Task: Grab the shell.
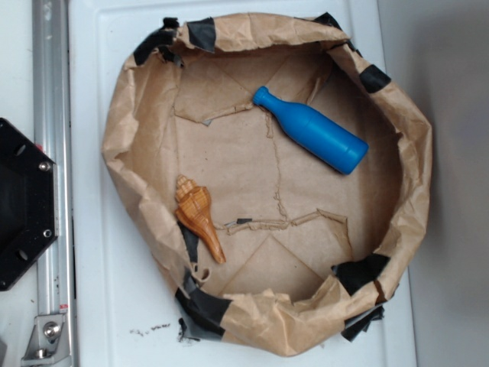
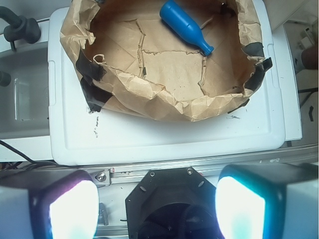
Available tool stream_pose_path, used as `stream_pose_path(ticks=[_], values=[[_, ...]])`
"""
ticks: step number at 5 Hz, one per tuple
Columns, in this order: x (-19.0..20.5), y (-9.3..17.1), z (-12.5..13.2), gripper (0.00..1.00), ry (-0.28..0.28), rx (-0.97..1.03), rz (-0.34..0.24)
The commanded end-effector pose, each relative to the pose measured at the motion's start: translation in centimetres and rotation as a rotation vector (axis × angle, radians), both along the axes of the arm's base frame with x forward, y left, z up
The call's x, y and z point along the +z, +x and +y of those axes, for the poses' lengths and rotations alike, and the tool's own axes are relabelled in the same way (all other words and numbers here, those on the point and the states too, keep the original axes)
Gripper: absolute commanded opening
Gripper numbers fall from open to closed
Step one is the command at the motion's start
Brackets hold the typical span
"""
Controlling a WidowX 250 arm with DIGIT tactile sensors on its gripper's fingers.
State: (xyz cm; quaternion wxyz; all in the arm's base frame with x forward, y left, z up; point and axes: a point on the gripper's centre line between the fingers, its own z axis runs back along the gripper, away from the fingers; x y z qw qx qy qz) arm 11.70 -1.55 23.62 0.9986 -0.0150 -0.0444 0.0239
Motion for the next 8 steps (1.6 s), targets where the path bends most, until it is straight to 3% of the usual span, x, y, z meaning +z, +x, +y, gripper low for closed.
stream_pose_path(ticks=[1, 2, 3, 4, 5, 6, 7, 8], values=[[0.0, 0.0, 0.0, 1.0, 0.0, 0.0, 0.0], [-0.3, 3.5, 2.2, 1.0, -0.029, 0.03, -0.021], [-2.2, 7.0, 4.2, 1.0, -0.046, 0.131, 0.091], [-7.2, 10.4, 5.0, 1.0, -0.063, 0.109, 0.197], [-12.6, 11.3, 3.9, 1.0, -0.087, 0.064, 0.317], [-16.9, 10.3, 0.6, 1.0, -0.078, -0.015, 0.393], [-19.3, 9.2, -1.6, 1.0, -0.076, -0.116, 0.406], [-20.5, 7.9, -3.2, 1.0, -0.065, -0.226, 0.362]])
